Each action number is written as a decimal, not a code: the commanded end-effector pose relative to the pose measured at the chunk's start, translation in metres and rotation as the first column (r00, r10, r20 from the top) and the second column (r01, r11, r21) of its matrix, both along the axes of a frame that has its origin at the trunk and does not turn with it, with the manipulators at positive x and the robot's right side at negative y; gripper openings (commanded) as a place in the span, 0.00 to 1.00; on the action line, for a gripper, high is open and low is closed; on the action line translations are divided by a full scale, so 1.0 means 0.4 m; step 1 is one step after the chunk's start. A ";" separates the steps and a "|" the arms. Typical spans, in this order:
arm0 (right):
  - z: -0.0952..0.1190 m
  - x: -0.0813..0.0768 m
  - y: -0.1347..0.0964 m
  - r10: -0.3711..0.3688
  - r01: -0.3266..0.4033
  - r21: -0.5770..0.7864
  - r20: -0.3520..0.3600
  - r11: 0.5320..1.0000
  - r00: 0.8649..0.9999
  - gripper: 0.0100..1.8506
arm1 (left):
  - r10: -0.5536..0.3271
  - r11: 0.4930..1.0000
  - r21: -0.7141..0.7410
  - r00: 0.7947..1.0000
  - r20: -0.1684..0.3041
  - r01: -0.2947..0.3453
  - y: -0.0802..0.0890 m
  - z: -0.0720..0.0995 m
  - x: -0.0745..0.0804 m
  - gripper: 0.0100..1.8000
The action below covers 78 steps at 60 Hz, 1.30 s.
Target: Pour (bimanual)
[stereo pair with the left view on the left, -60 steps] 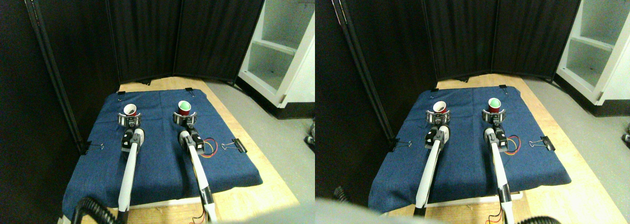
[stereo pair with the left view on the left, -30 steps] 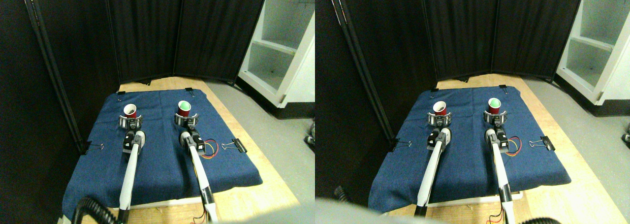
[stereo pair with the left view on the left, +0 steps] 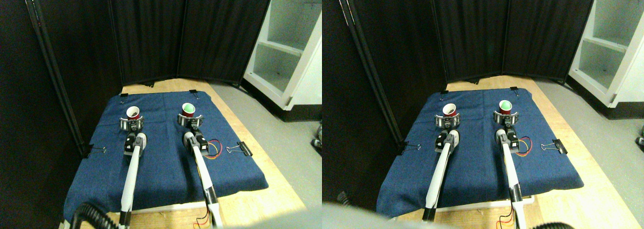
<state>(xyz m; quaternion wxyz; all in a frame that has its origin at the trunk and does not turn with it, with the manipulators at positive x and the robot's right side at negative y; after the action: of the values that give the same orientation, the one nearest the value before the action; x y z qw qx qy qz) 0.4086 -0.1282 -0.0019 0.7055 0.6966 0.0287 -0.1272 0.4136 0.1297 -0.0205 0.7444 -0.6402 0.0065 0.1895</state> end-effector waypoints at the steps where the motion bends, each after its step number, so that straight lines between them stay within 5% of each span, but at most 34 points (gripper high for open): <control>1: 0.010 0.017 0.009 0.003 -0.003 0.000 0.033 1.000 0.999 0.59 | -0.017 1.000 -0.006 1.000 0.026 0.017 -0.004 0.007 0.013 0.62; 36: 0.021 0.059 -0.015 -0.036 0.037 -0.045 0.007 0.998 0.999 0.59 | 0.002 1.000 0.000 1.000 -0.006 -0.002 -0.030 -0.007 0.054 0.64; 78: -0.005 0.082 -0.002 -0.035 0.035 0.001 -0.012 0.999 0.999 0.54 | 0.012 1.000 0.020 1.000 -0.016 -0.012 -0.012 -0.024 0.072 0.61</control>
<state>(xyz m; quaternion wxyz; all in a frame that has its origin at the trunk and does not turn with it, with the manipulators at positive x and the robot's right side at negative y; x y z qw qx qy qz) 0.4370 -0.1312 -0.0052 0.7046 0.6931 0.0297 -0.1496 0.4386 0.1256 -0.0289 0.7488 -0.6310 0.0102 0.2028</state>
